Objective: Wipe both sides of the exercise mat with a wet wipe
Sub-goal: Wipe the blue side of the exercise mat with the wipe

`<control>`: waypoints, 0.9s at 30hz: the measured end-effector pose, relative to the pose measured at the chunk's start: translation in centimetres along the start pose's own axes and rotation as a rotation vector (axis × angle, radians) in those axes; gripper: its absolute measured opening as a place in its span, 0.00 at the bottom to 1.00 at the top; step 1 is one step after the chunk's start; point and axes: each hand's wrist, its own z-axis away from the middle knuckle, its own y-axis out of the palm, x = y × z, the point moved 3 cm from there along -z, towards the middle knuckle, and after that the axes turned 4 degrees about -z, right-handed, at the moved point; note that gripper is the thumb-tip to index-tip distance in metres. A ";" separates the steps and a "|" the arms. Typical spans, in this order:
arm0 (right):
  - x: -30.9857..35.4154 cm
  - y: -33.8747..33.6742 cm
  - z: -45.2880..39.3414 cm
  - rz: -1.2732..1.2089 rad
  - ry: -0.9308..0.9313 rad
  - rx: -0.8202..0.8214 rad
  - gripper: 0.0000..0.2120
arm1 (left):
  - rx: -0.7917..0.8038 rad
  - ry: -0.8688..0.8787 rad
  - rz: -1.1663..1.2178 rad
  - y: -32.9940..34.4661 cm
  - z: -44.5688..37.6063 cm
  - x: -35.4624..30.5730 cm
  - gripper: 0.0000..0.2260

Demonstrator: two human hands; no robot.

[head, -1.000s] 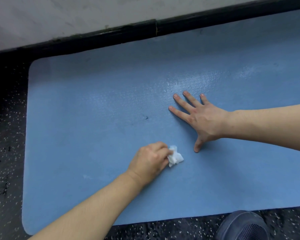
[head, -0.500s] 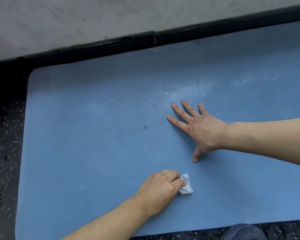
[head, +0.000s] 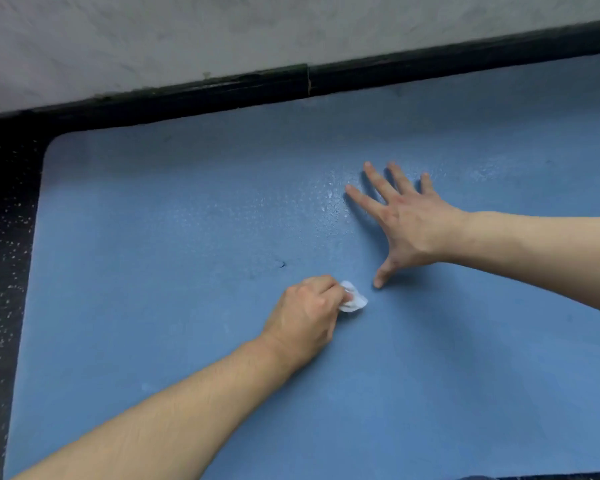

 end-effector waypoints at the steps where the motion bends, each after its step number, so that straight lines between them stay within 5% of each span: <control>1: -0.3 -0.2 -0.5 0.005 0.003 0.003 0.79 | 0.046 0.089 -0.016 -0.1 0.1 -0.4 0.10; 3: -0.6 -0.5 -1.4 0.001 0.008 0.016 0.80 | 0.037 0.137 -0.062 -1.9 -2.1 1.3 0.11; 7: -0.8 -0.1 -2.0 0.012 0.012 0.043 0.81 | -0.243 -0.202 -0.121 -5.6 -9.1 6.8 0.08; 12: -1.0 0.3 -2.3 0.020 -0.002 0.023 0.81 | -0.001 0.208 -0.150 -3.9 -10.1 4.7 0.05; 16: -1.1 0.5 -2.2 0.019 -0.005 0.036 0.81 | -0.245 -0.208 -0.217 -7.5 -14.7 9.3 0.05; 20: -1.0 0.4 -2.2 0.013 -0.002 0.035 0.80 | -0.059 0.118 -0.165 -6.0 -14.2 6.9 0.06; 24: -1.2 -0.5 -2.1 -0.048 -0.013 0.032 0.78 | -0.259 -0.283 -0.270 -9.8 -18.4 11.3 0.06; 27: -2.7 -3.5 -3.6 -0.140 0.038 -0.076 0.77 | -0.194 -0.168 -0.252 -8.7 -18.9 9.0 0.05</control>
